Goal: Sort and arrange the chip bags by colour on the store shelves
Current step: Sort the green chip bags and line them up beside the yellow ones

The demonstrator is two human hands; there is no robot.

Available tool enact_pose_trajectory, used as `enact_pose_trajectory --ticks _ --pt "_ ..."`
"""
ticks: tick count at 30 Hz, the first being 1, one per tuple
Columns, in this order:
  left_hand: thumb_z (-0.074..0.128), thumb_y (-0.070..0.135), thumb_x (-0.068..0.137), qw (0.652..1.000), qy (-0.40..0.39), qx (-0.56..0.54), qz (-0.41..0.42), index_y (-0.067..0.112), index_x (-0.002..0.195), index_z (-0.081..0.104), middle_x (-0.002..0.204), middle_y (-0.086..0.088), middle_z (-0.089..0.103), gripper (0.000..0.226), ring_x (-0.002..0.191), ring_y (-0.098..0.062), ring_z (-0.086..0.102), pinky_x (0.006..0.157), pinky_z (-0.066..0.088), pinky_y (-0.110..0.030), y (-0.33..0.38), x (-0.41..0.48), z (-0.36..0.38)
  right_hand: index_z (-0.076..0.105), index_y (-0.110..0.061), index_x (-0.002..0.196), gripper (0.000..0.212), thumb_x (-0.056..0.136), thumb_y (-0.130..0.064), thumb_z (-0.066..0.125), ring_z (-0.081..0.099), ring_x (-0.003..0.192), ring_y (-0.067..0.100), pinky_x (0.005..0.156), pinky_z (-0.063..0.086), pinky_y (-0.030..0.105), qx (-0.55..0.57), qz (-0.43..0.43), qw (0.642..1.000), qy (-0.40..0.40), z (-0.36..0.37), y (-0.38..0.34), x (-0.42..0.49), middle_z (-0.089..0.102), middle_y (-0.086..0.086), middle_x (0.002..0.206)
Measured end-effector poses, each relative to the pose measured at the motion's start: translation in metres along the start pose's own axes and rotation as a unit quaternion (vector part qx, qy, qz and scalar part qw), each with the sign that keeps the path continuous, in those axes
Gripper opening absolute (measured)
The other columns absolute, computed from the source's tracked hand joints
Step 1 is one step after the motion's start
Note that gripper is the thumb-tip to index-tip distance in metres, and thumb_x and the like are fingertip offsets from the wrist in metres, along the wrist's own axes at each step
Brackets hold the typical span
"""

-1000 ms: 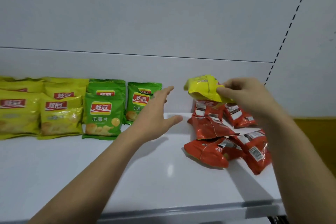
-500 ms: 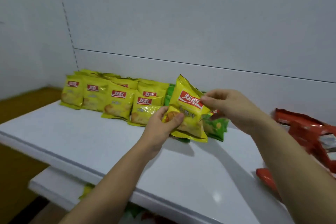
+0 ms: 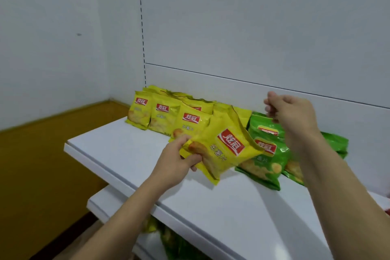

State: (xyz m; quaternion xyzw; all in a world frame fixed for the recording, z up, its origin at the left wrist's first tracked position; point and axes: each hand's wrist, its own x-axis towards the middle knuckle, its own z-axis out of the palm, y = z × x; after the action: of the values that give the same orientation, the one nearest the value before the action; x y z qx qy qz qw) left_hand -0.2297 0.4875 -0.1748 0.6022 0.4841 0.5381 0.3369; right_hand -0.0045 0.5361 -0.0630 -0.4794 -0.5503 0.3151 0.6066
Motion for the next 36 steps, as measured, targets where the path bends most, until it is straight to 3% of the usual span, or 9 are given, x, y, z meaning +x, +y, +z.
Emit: enact_pose_trajectory --ticks 3,6,9,13,17,22,26,32,36 --pt "0.067 0.001 0.085 0.995 0.035 -0.089 -0.028 0.015 0.102 0.063 0.078 -0.006 0.069 0.022 0.056 -0.023 0.064 0.066 0.060 -0.039 -0.016 0.004 -0.026 0.069 -0.017 0.077 0.030 0.094 -0.039 0.057 0.061 0.066 0.010 0.058 0.046 0.022 -0.065 -0.040 0.995 -0.060 0.025 0.003 0.005 0.070 -0.001 0.073" --pt "0.066 0.004 0.087 0.992 0.039 -0.114 -0.036 0.011 0.104 0.062 0.080 -0.008 0.069 0.019 0.058 -0.024 0.066 0.068 0.060 -0.037 -0.033 0.020 -0.055 0.070 -0.018 0.093 0.052 0.077 -0.065 0.052 0.064 0.081 0.013 0.072 0.054 0.035 -0.051 0.024 0.986 -0.159 0.071 0.019 -0.007 0.072 -0.006 0.085" --pt "0.066 0.008 0.087 0.988 0.033 -0.141 -0.062 0.009 0.107 0.061 0.082 -0.009 0.068 0.020 0.060 -0.023 0.066 0.070 0.059 -0.039 -0.054 0.041 -0.087 0.062 -0.018 0.096 0.041 0.073 -0.051 0.062 0.067 0.076 0.006 0.073 0.059 0.034 -0.032 0.081 0.971 -0.224 0.133 0.045 -0.026 0.069 -0.006 0.088" --pt "0.073 0.025 0.083 0.989 -0.038 -0.106 -0.093 0.021 0.114 0.062 0.098 0.000 0.073 0.033 0.085 -0.018 0.069 0.077 0.058 -0.037 -0.089 0.068 -0.139 0.060 -0.018 0.119 0.049 0.075 -0.016 0.080 0.070 0.094 0.010 0.079 0.059 0.030 0.028 0.104 0.976 -0.188 0.214 0.077 -0.030 0.073 -0.005 0.106" --pt "0.067 0.051 0.077 0.996 -0.007 -0.034 -0.077 0.033 0.124 0.054 0.116 0.014 0.067 0.053 0.109 -0.008 0.062 0.091 0.055 -0.036 -0.115 0.100 -0.191 0.060 -0.025 0.115 0.053 0.069 -0.023 0.086 0.068 0.096 0.004 0.087 0.056 0.036 -0.065 0.086 0.977 -0.185 0.277 0.096 -0.020 0.072 -0.012 0.105" --pt "0.070 0.019 0.086 0.999 0.027 -0.034 -0.022 0.030 0.108 0.063 0.101 0.012 0.072 0.026 0.095 -0.005 0.068 0.085 0.056 -0.035 -0.132 0.148 -0.229 0.057 -0.026 0.118 0.059 0.067 -0.025 0.087 0.066 0.094 0.002 0.086 0.056 0.033 -0.071 0.065 0.982 -0.165 0.340 0.102 -0.013 0.069 -0.014 0.104" --pt "0.071 0.016 0.085 0.995 0.096 -0.007 -0.018 0.032 0.095 0.062 0.095 0.010 0.071 0.021 0.089 -0.005 0.068 0.083 0.054 -0.037 -0.155 0.182 -0.248 0.044 -0.022 0.136 0.076 0.071 -0.034 0.083 0.060 0.095 0.009 0.086 0.052 0.030 -0.154 0.073 0.977 -0.132 0.357 0.108 -0.011 0.058 -0.009 0.106" --pt "0.063 0.024 0.092 0.989 0.124 0.075 -0.036 0.020 0.112 0.059 0.111 -0.007 0.061 0.021 0.104 -0.024 0.057 0.092 0.047 -0.045 -0.177 0.216 -0.255 0.055 -0.035 0.115 0.041 0.081 -0.024 0.075 0.061 0.089 0.001 0.073 0.051 0.022 -0.168 0.014 0.980 -0.105 0.343 0.116 -0.027 0.064 -0.012 0.097" --pt "0.058 0.015 0.094 0.993 0.102 0.042 -0.043 0.019 0.126 0.051 0.119 -0.004 0.057 0.033 0.110 -0.019 0.054 0.091 0.045 -0.033 -0.175 0.215 -0.246 0.056 -0.039 0.105 0.036 0.083 -0.016 0.072 0.061 0.079 -0.001 0.061 0.045 0.012 -0.168 -0.002 0.982 -0.086 0.333 0.118 -0.027 0.067 -0.010 0.085"
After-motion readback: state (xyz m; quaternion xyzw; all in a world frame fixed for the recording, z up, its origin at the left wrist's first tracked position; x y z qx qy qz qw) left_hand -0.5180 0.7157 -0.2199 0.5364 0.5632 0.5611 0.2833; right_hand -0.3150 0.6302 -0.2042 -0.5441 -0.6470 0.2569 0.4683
